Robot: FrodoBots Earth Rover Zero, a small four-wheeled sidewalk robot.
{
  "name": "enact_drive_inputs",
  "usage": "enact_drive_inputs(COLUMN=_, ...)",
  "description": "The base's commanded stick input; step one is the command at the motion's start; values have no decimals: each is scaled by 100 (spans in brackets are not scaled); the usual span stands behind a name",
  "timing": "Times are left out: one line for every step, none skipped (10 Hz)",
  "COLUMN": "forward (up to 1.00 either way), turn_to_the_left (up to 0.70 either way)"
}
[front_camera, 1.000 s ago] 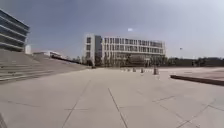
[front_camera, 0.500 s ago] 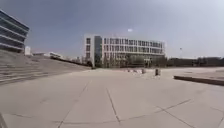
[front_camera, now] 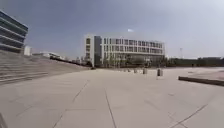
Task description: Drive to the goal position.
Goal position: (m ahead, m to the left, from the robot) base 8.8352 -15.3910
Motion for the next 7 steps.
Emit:
enact_drive_inputs(forward=70, turn_to_the_left=2)
enact_drive_inputs(forward=70, turn_to_the_left=2)
enact_drive_inputs(forward=70, turn_to_the_left=2)
enact_drive_inputs(forward=70, turn_to_the_left=2)
enact_drive_inputs(forward=70, turn_to_the_left=2)
enact_drive_inputs(forward=70, turn_to_the_left=2)
enact_drive_inputs(forward=70, turn_to_the_left=2)
